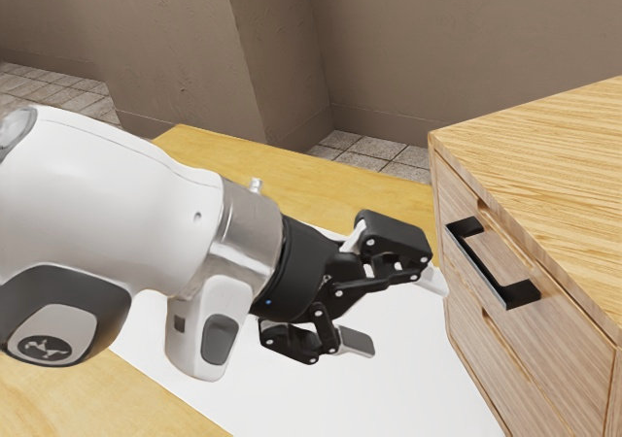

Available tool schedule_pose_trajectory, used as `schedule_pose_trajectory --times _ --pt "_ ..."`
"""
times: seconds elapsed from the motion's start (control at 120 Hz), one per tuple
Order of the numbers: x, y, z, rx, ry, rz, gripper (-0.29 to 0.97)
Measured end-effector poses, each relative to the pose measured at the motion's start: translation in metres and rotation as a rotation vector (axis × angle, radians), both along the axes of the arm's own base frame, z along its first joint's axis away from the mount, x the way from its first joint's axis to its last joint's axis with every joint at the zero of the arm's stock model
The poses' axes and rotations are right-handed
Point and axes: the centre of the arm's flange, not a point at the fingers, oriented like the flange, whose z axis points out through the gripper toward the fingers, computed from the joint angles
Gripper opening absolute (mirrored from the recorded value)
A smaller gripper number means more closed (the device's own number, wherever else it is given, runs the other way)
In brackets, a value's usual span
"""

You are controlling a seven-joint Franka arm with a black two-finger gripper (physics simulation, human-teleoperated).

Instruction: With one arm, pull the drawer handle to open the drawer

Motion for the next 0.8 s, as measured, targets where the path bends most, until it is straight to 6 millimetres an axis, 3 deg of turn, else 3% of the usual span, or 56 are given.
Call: schedule_pose_trajectory --times 0.308,0.625,0.8 --pt "0.025 0.008 -0.006 0.006 -0.047 -0.004 0.68" --pt "0.048 0.005 -0.025 0.014 -0.055 -0.014 0.68" --pt "0.052 0.003 -0.016 0.011 -0.079 -0.019 0.68"
